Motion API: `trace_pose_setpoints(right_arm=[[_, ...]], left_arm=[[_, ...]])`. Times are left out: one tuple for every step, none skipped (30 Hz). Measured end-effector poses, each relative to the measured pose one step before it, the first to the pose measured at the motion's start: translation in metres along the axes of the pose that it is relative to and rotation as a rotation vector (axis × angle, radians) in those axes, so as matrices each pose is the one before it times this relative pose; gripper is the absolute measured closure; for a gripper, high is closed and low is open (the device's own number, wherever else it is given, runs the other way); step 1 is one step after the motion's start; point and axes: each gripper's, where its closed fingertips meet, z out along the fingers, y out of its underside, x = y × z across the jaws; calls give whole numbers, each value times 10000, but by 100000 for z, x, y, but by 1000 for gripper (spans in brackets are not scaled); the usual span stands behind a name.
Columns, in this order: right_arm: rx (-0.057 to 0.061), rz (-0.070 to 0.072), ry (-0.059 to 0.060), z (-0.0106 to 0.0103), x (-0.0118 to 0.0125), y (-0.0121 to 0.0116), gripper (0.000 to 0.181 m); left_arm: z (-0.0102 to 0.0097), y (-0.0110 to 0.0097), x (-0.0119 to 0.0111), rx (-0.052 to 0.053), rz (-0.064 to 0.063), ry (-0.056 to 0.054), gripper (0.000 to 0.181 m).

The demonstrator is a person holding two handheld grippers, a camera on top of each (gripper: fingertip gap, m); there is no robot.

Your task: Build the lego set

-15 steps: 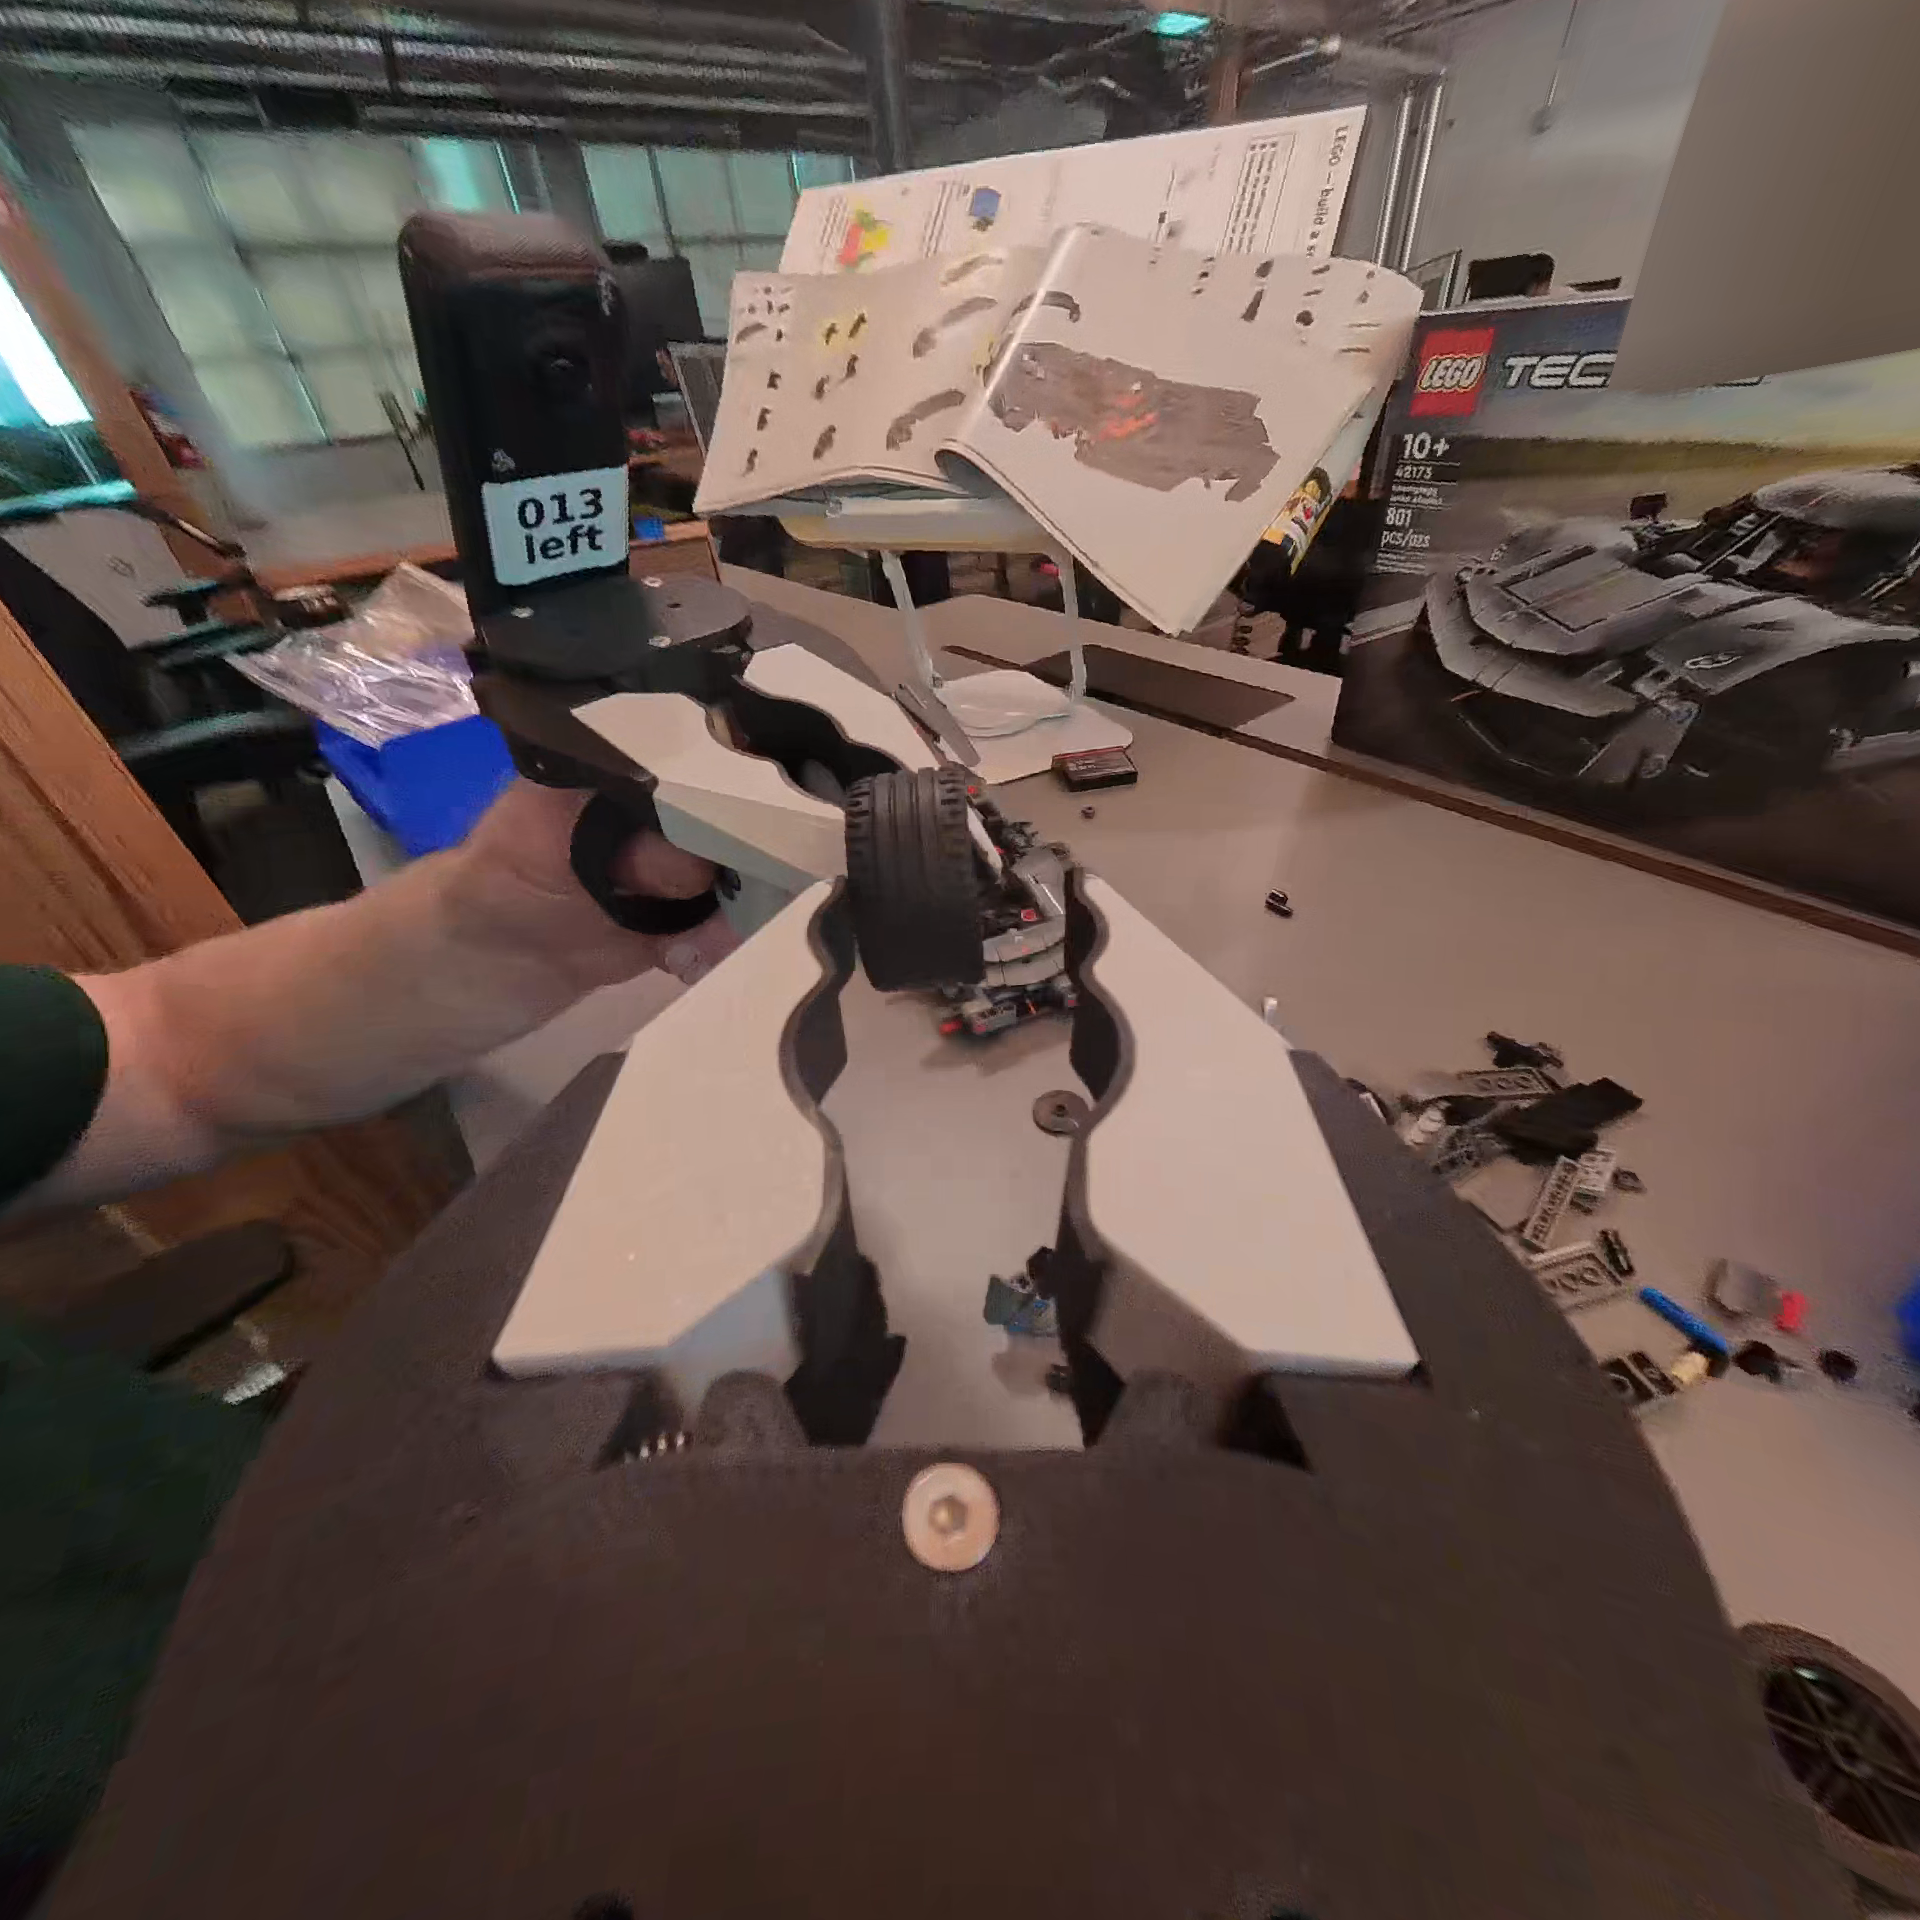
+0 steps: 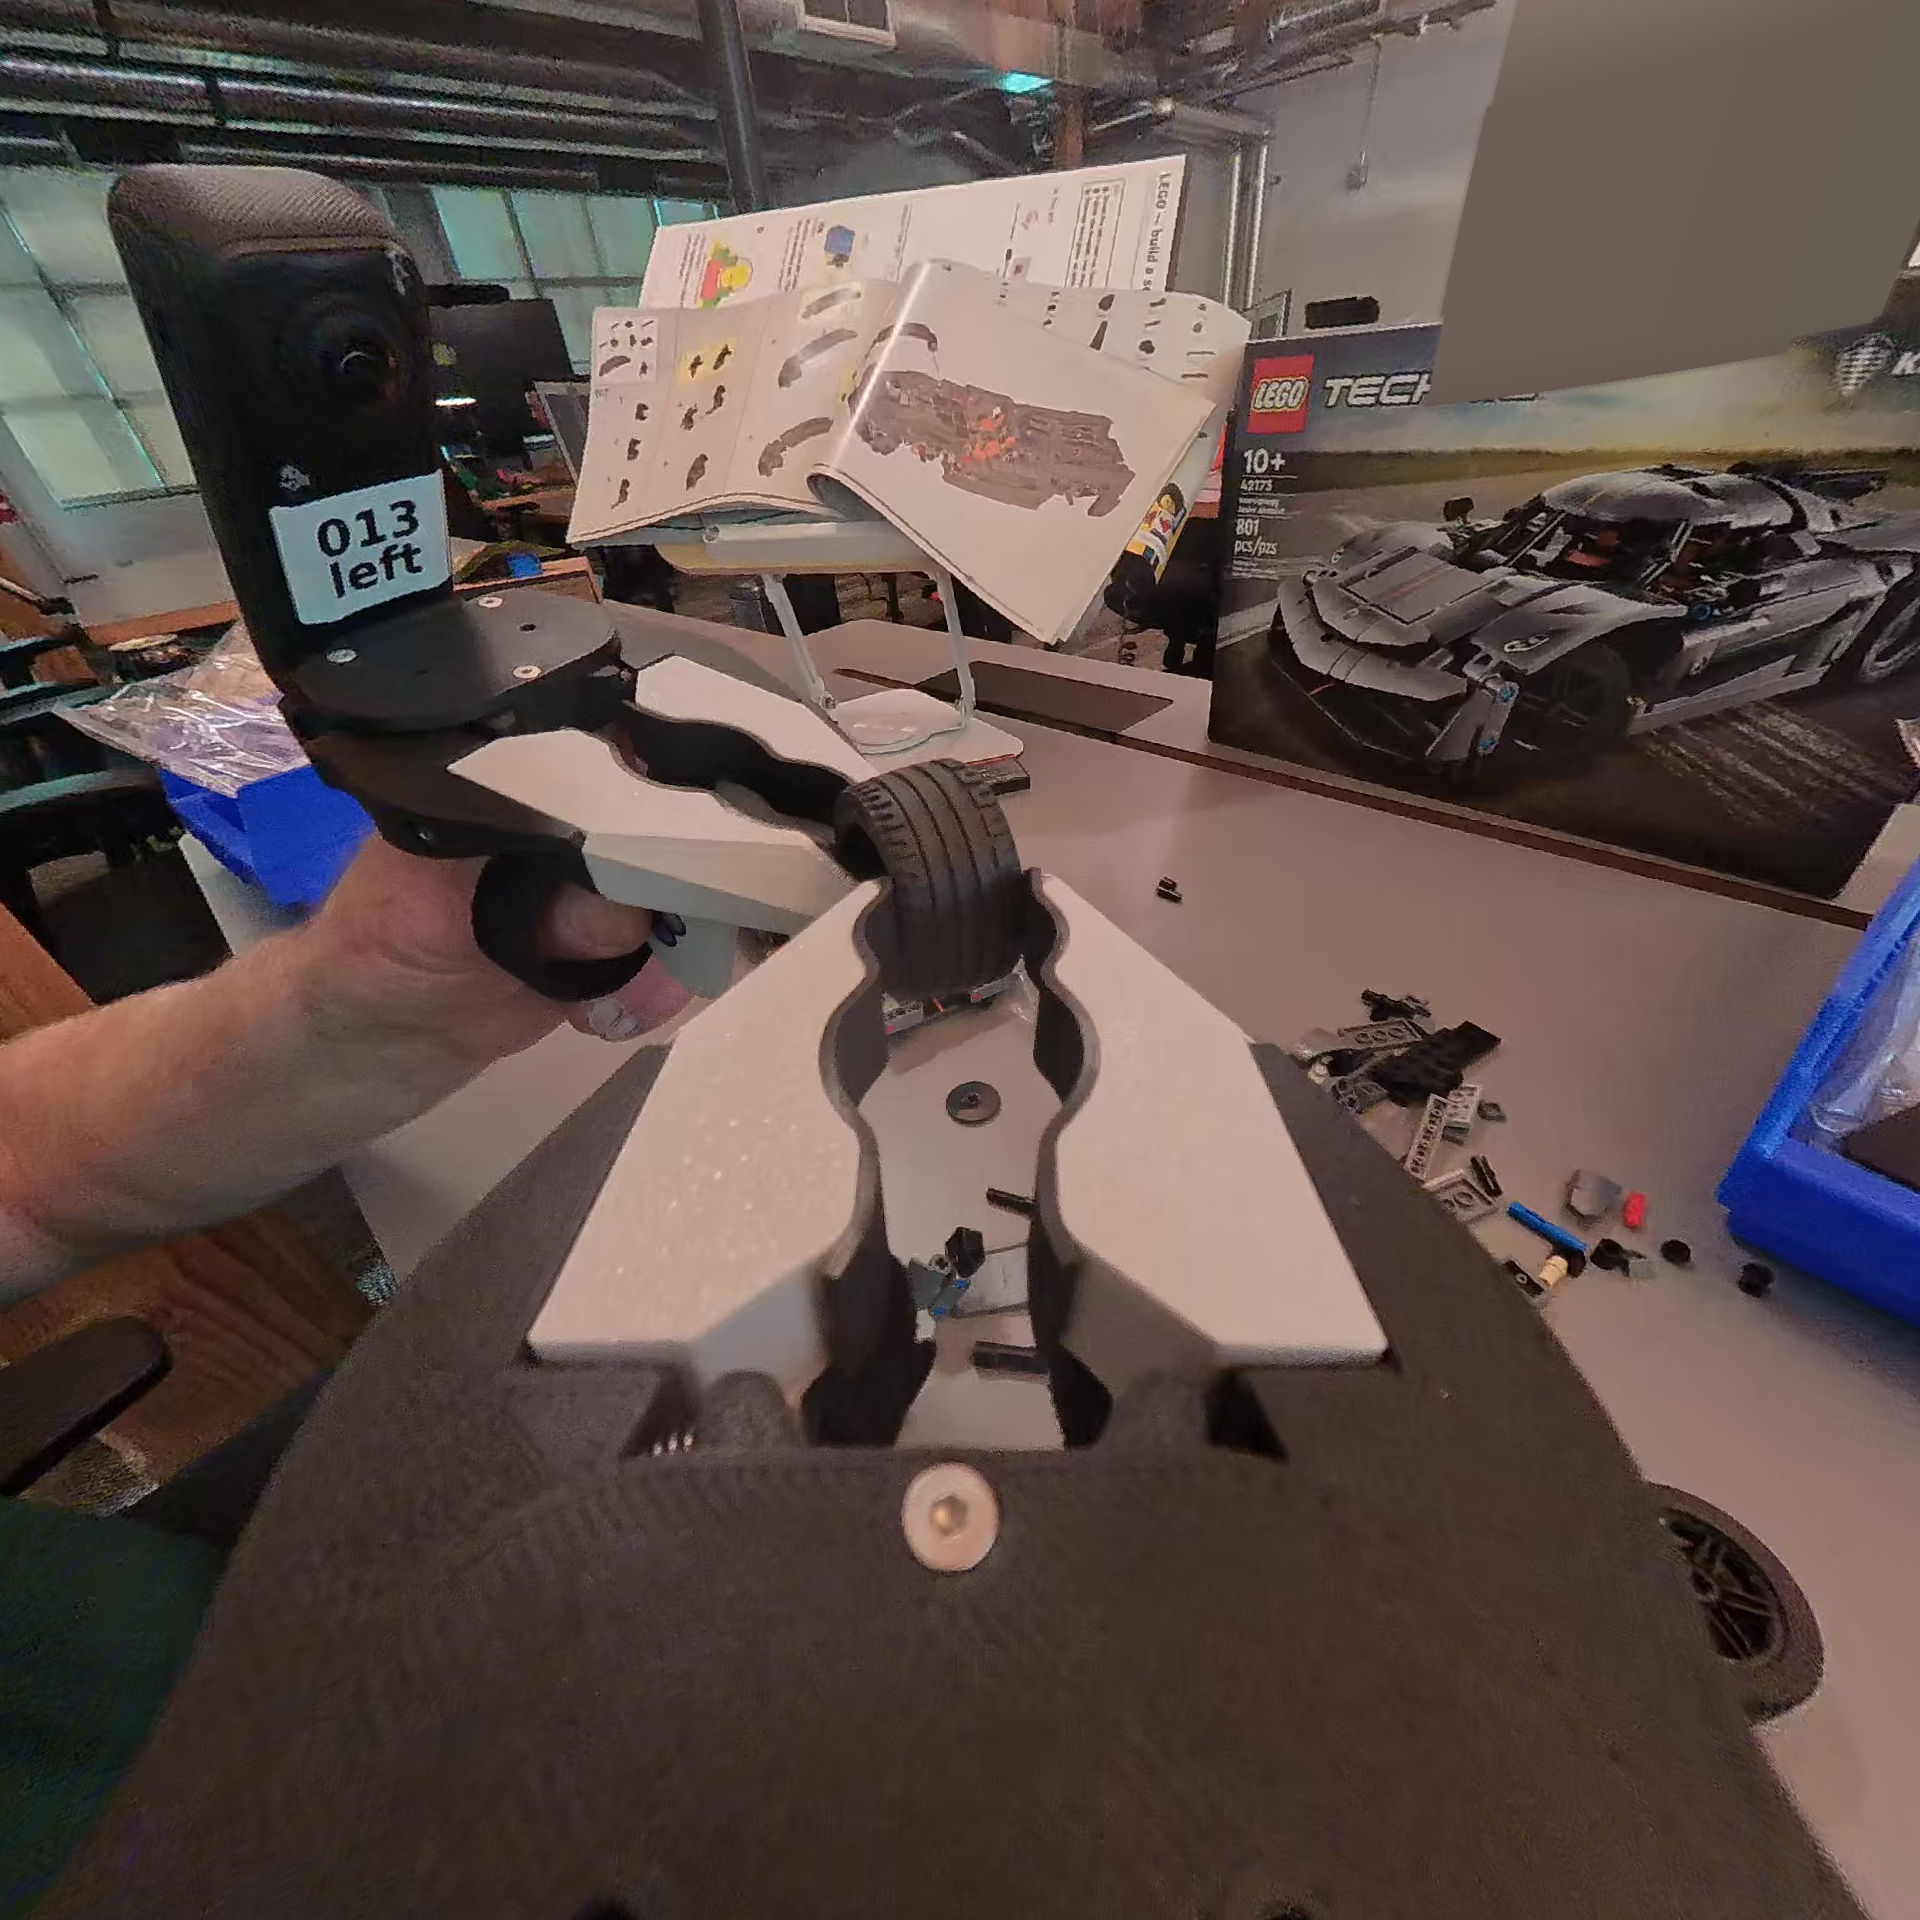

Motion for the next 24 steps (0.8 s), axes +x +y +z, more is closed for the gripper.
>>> trace_pose_setpoints(right_arm=[[46, -29, 100, -100, 182, -20, 160], [91, -86, 102, -110, 95, -92, 160], [148, 86, -18, -138, 27, -176, 160], [96, 188, -60, -117, 101, -117, 160], [-4, -52, 148, -54, 278, 13, 160], [-119, -403, 378, 5, 340, 142, 161], [-135, -539, 430, -37, 317, 83, 160], [-45, -499, 361, -144, 251, -78, 160], [-69, -470, 299, -140, 256, -36, 160], [-126, -459, 225, -115, 286, 75, 158], [-104, -339, 107, -127, 287, 105, 156], [-112, -57, -78, -112, 225, 173, 158], [-63, 89, -207, -164, 176, 158, 158], [1, 33, -243, -172, 196, 157, 158], [-54, 20, -207, -128, 216, 248, 159], [-164, 1, -100, -99, 279, 350, 159], [-155, -93, 49, -125, 331, 281, 159], [-149, -139, 174, -76, 362, 256, 160], [-186, -115, 263, -47, 416, 287, 161], [-109, -64, 273, -4, 429, 201, 161], [-116, 24, 218, 70, 394, 274, 161], [-228, 48, 155, 155, 359, 479, 161], [-151, 50, 133, 110, 354, 360, 162], [-86, 29, 136, 66, 298, 280, 162]], left_arm=[[208, 43, 80, -36, 9, -28, 162], [180, 35, 101, -42, 165, -29, 162], [37, -208, 80, 85, 53, -13, 162], [49, -219, 94, 82, -44, 23, 162], [193, 7, 5, -49, 75, -70, 162], [280, 69, -150, -59, 168, -194, 162], [342, 153, -61, -113, 156, -114, 162], [326, 12, 99, -33, 49, 59, 162], [272, -131, 43, 17, -87, 68, 163], [308, -13, -18, -73, 12, -10, 163], [330, -41, -7, -36, 96, -40, 163], [362, 30, 38, -66, 62, -14, 163], [360, 6, 141, -44, 63, 83, 163], [317, -49, 121, -24, 14, 108, 164], [361, 40, 92, -104, 3, 56, 163], [437, 199, 35, -195, 224, -89, 163], [415, 73, 7, -96, 252, -157, 163], [423, 12, -2, -81, 59, -110, 163], [443, 99, -30, -126, 51, -62, 164], [434, -24, -49, -11, 83, -78, 164], [449, 84, -59, -57, 7, -72, 165], [536, 340, -26, -195, 19, -50, 165], [513, 319, 42, -129, 84, -51, 166], [411, 105, 35, 5, 52, -109, 166]])
